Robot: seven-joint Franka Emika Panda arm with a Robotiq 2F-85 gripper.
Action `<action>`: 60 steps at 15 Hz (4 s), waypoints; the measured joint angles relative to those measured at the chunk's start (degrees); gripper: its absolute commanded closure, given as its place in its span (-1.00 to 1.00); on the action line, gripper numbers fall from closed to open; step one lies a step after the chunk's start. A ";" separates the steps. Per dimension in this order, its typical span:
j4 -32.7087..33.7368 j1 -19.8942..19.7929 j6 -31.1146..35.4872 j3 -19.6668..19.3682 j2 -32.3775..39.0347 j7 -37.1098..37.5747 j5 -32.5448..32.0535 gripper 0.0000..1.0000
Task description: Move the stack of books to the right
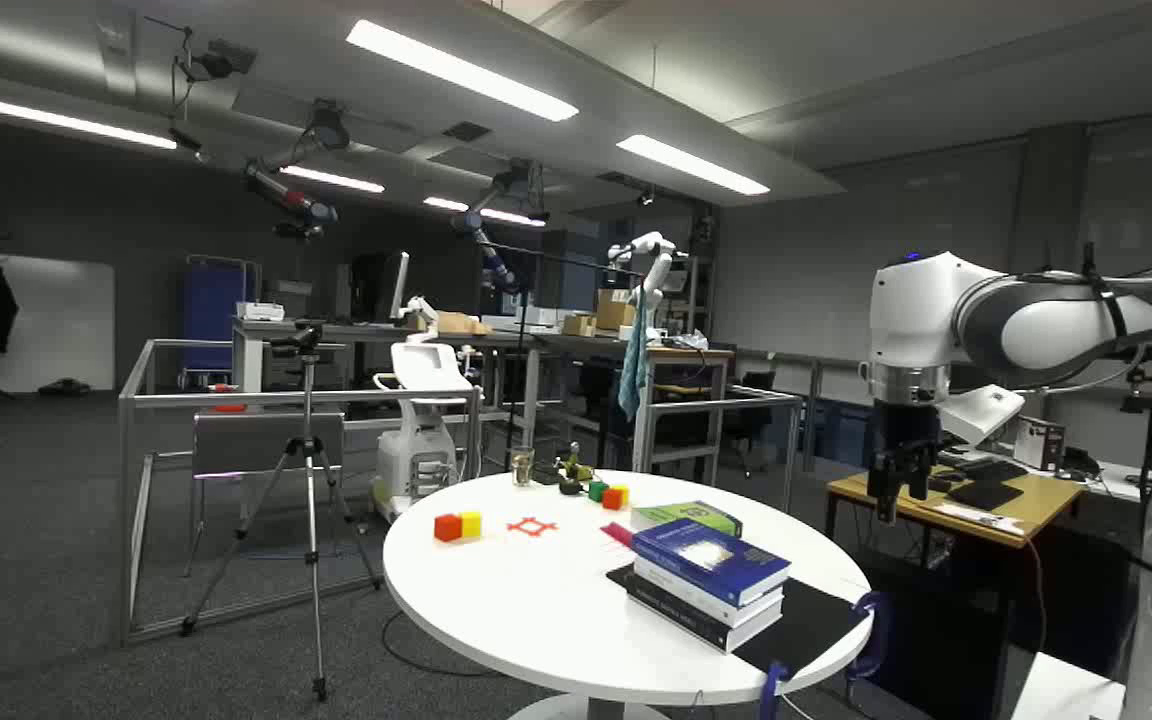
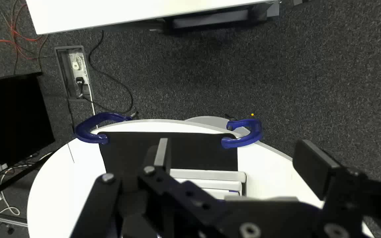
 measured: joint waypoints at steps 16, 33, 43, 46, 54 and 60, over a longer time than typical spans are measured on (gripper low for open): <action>0.00 0.00 0.00 0.00 0.00 0.00 0.00 -1.00; 0.24 -0.64 10.25 4.33 7.12 14.56 -4.62 -1.00; 9.39 -9.95 19.63 17.11 28.40 57.26 -30.95 -1.00; 14.38 -11.98 18.95 18.75 36.34 70.73 -40.11 -1.00; 30.99 6.88 14.05 0.72 57.83 90.16 -53.50 -1.00; 42.36 18.55 13.71 -8.09 68.05 96.20 -53.91 -1.00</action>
